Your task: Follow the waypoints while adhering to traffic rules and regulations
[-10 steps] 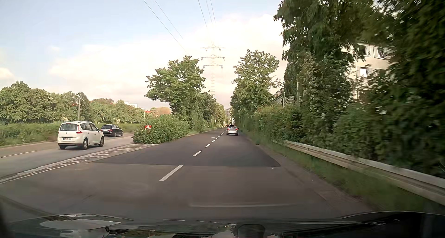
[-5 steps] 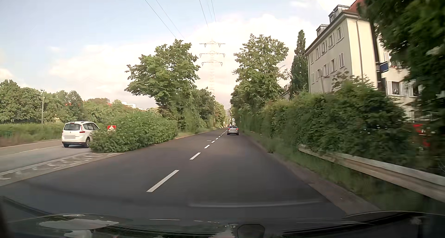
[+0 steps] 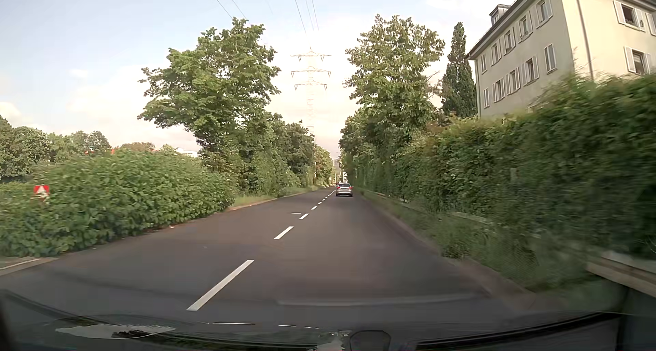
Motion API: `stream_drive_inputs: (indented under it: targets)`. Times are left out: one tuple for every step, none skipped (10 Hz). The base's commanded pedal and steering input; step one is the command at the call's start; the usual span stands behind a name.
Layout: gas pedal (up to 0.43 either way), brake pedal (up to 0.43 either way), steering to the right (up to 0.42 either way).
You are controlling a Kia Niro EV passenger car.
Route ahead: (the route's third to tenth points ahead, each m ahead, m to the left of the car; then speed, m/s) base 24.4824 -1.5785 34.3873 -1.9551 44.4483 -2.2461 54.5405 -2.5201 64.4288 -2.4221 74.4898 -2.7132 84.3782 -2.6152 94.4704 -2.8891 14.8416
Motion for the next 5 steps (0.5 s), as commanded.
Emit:
stream_drive_inputs:
  targets:
    - [0.138, 0.0, 0.001]
    - [0.138, 0.0, 0.001]
    - [0.138, 0.0, 0.001]
    - [0.138, 0.0, 0.001]
    - [0.138, 0.0, 0.001]
